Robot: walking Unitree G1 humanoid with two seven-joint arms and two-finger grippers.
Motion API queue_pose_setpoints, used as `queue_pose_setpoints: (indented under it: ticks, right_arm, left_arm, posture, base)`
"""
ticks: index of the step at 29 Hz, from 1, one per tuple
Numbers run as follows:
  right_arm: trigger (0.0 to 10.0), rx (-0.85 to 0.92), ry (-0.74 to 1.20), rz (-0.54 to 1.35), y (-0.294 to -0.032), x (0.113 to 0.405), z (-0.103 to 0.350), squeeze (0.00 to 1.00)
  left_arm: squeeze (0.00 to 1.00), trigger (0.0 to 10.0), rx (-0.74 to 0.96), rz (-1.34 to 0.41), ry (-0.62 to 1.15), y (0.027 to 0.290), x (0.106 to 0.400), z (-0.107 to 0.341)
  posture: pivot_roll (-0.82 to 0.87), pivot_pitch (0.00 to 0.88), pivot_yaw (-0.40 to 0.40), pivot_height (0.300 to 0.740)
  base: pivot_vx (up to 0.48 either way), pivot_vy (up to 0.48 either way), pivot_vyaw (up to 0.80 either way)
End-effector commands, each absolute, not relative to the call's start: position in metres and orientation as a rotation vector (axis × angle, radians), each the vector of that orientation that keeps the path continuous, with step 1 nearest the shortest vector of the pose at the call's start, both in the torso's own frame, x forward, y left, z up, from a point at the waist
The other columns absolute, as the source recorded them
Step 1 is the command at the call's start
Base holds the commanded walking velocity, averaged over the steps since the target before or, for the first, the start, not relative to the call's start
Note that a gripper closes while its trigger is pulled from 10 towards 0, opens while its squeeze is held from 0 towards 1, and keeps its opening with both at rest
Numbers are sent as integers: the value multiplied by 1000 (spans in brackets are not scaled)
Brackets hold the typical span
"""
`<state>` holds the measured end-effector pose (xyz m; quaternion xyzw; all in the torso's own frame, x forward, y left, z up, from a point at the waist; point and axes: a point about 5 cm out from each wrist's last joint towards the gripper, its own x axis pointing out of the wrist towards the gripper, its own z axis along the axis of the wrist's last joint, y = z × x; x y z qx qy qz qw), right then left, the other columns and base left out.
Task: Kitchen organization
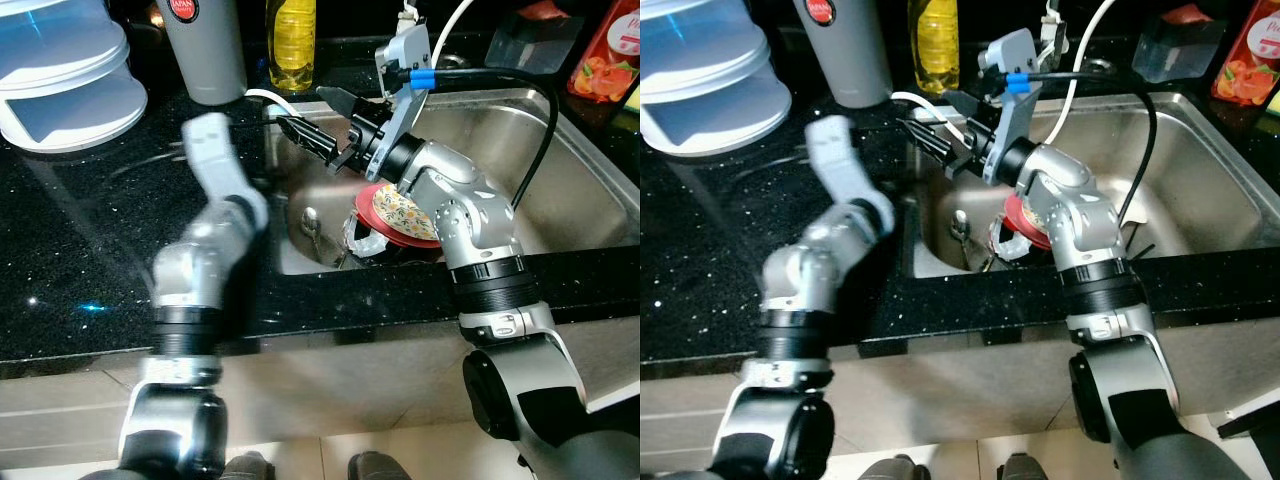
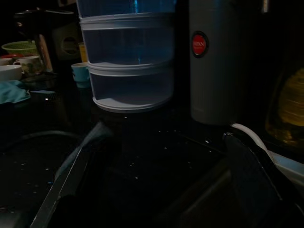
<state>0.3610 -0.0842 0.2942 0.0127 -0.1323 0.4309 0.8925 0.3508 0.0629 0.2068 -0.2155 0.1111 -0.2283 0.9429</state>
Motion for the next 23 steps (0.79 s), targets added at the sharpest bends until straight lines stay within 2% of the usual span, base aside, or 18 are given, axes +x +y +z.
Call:
queue_pose_setpoints:
  ticks: [1,4,10,13,15,16,18,19,23]
  right_arm:
    - [10000,25,-286,864,-91,363,295,0]
    - [10000,22,-290,837,-96,364,296,0]
    - [10000,43,-294,703,-109,371,296,0]
    - [10000,68,-293,596,-117,376,295,0]
    - [10000,53,-294,444,-129,380,294,0]
    - [10000,53,-294,444,-129,380,294,0]
    - [10000,77,-290,355,-136,380,292,0]
    - [10000,94,-287,339,-138,380,291,0]
    - [10000,115,-296,244,-146,378,289,0]
  left_arm:
    - [0,10000,-535,-571,217,53,344,208]
    - [0,10000,-678,-665,7,69,339,248]
    - [0,10000,-629,-680,-204,109,331,282]
    - [0,10000,-506,-599,-238,122,330,285]
    - [0,10000,-254,-468,-164,129,332,275]
    - [0,10000,-254,-468,-164,129,332,275]
    - [0,10000,-31,-373,-120,132,331,264]
    - [0,10000,17,-359,-117,132,330,262]
    - [0,10000,-12,-346,-80,129,321,255]
  posture:
    - [73,89,6,740]
    - [74,88,9,740]
    - [80,85,13,740]
    - [89,83,17,740]
    - [93,80,25,740]
    - [93,80,25,740]
    - [96,79,34,740]
    - [96,79,34,740]
    - [96,78,55,740]
  base:
    - [0,0,0]
    - [0,0,0]
    - [0,0,0]
    - [0,0,0]
    - [0,0,0]
    - [0,0,0]
    - [0,0,0]
    - [0,0,0]
    - [0,0,0]
